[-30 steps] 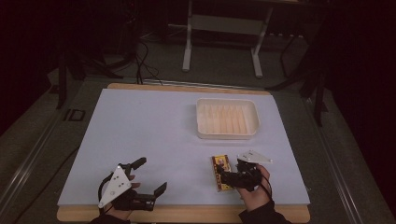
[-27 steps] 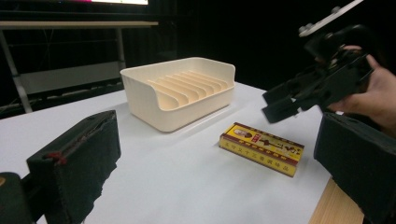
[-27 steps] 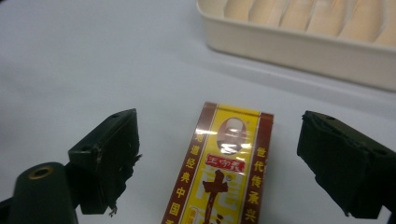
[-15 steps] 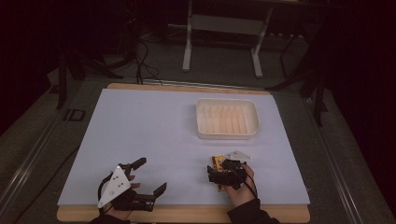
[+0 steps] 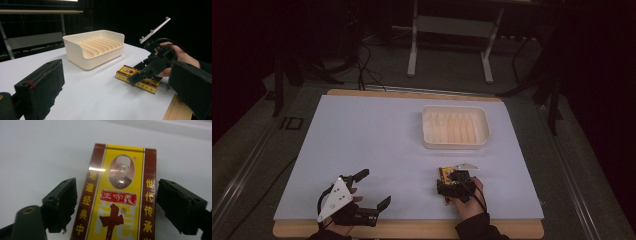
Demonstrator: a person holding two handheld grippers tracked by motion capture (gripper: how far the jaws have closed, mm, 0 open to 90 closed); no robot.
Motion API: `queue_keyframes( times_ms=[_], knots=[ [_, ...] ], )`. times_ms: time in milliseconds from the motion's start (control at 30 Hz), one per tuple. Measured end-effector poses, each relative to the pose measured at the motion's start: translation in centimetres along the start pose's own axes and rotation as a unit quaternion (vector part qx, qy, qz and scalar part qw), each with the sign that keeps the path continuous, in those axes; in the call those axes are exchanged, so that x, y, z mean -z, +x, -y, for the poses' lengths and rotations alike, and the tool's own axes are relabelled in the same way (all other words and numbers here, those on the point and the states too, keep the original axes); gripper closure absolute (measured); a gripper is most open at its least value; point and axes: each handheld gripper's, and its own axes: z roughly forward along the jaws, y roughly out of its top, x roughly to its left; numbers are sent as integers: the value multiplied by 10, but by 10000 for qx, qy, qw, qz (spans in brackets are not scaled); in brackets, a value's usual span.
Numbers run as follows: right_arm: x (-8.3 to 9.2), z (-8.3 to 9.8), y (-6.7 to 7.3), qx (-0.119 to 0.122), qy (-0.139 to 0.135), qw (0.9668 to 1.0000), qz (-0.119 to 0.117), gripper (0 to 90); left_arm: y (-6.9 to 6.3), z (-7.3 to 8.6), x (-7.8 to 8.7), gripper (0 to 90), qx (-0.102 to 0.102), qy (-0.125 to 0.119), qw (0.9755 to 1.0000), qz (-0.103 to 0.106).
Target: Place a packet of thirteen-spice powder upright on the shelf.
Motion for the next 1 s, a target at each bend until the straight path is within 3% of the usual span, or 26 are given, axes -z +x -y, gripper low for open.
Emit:
queue_keyframes(
  times_ms=[167, 567, 733, 1000],
  knots=[
    [1, 1, 2, -56, -31, 10000, 51, 267, 0, 0, 0, 14, -19, 18, 10000, -3],
    [1, 9, 7, -81, -296, 9992, 264, 295, 0, 0, -1, 14, -1, 41, 10000, -10],
    [4, 5, 7, -71, -261, 9994, 232, 314, 1, 0, -1, 14, 17, 31, 10000, -8],
    [22, -14, 7, 188, -554, 9981, 196, 319, 1, 1, -1, 14, 38, 44, 10000, 8]
  ],
)
